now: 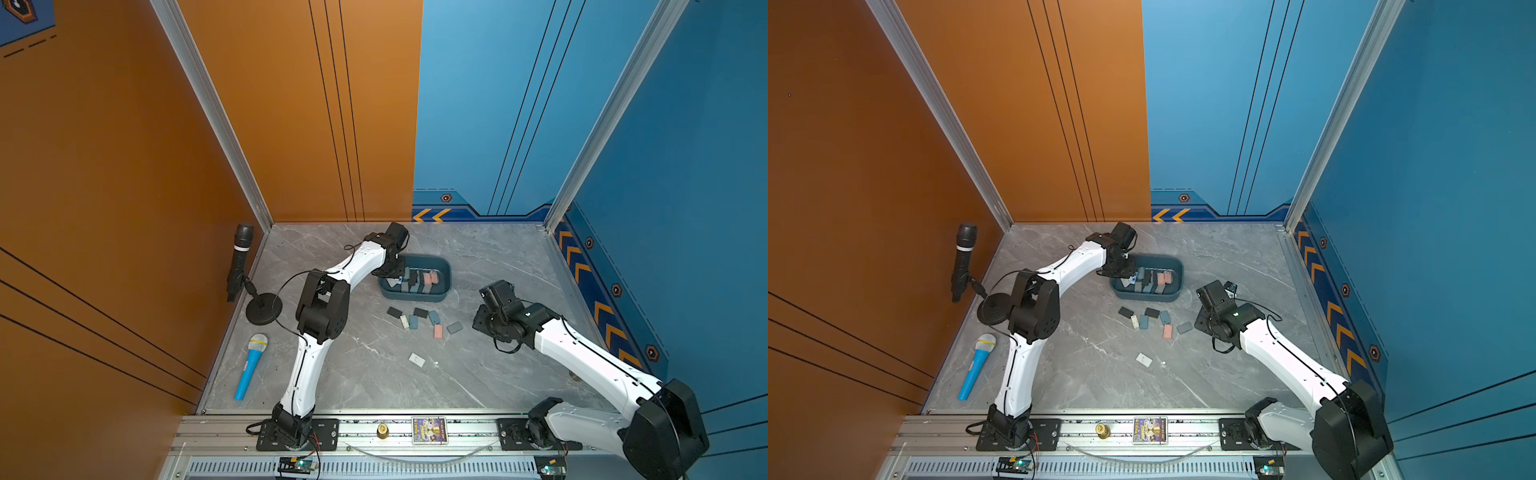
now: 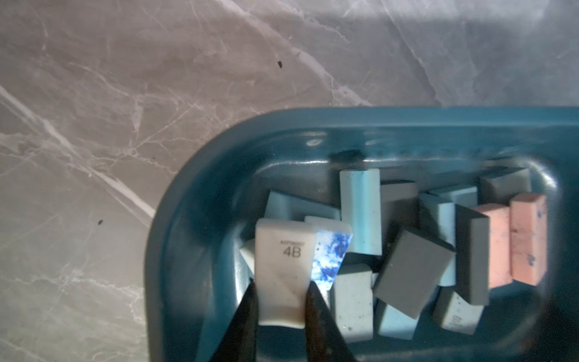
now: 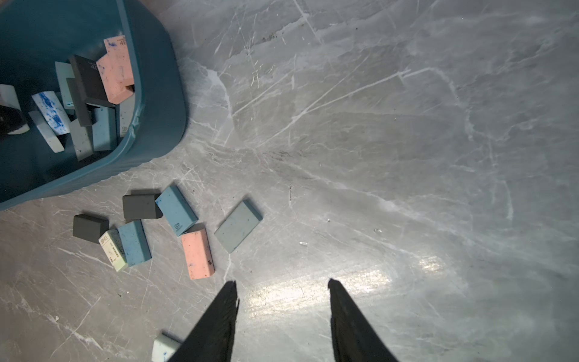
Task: Put the eraser in the storage box
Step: Place the eraser in the storage box.
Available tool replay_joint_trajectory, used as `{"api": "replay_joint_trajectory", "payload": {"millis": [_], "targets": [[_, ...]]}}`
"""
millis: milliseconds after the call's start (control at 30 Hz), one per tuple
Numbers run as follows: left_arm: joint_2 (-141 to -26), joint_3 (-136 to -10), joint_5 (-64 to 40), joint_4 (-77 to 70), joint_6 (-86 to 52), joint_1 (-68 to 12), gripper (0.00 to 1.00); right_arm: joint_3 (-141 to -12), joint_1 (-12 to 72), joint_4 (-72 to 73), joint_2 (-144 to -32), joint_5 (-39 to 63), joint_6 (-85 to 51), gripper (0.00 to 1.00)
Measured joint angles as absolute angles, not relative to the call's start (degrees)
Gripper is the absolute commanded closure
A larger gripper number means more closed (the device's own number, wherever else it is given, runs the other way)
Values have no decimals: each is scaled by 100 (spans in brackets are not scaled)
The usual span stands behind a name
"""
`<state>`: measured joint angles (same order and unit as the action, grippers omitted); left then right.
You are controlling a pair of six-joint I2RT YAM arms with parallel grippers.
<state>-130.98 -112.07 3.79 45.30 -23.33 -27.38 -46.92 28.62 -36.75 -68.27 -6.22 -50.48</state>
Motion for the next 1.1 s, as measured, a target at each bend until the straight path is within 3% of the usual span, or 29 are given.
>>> {"api": "replay_joint_trajectory", "payload": {"millis": [300,600,867,1100], "targets": [[-13150,-11222,303,4530,-2349,-2731,56,-4692,2954,-3632,-6847,-620,-5109,50],[-13069,-11212,298,4530,-2357,-2733,53,-4696,3210,-3533,-7166,-620,-5157,42],[-12147,-10881,301,4556,-2359,-2803,50,-4731,3395,-3409,-7636,-617,-5199,32],[-11476,-10593,301,4565,-2357,-2954,47,-4851,3540,-3201,-8066,-615,-5264,29]]}}
